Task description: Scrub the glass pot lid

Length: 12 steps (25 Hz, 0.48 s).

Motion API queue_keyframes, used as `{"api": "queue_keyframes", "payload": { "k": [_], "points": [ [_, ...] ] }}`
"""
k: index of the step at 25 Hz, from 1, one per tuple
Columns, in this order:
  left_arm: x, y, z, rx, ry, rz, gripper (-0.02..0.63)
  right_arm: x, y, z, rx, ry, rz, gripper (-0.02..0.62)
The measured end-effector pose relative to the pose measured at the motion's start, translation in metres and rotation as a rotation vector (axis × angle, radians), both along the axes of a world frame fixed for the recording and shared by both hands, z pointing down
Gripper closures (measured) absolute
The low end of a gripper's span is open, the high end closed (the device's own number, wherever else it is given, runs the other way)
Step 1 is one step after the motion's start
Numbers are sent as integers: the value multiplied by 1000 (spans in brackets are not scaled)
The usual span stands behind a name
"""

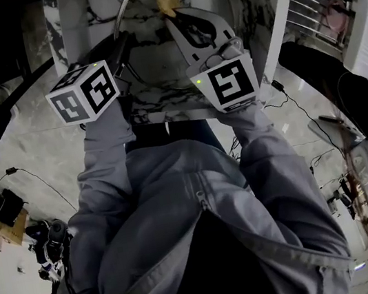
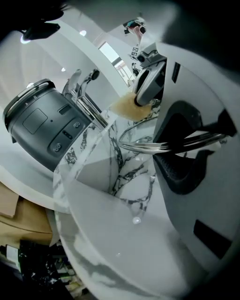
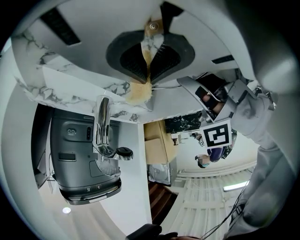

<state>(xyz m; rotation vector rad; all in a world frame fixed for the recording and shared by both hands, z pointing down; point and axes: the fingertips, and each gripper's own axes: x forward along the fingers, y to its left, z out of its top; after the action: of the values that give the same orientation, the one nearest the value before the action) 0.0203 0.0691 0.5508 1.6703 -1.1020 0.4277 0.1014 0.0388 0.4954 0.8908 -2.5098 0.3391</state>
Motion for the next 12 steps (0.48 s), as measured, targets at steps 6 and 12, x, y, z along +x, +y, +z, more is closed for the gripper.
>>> {"api": "queue_keyframes", "payload": {
  "k": [6, 12],
  "points": [
    [2, 2, -13, 12, -23, -20, 534, 5, 4, -13, 14, 7, 2, 552],
    [3, 4, -11, 4, -36, -33, 537, 17, 10, -14, 18, 23, -1, 552]
  ]
}}
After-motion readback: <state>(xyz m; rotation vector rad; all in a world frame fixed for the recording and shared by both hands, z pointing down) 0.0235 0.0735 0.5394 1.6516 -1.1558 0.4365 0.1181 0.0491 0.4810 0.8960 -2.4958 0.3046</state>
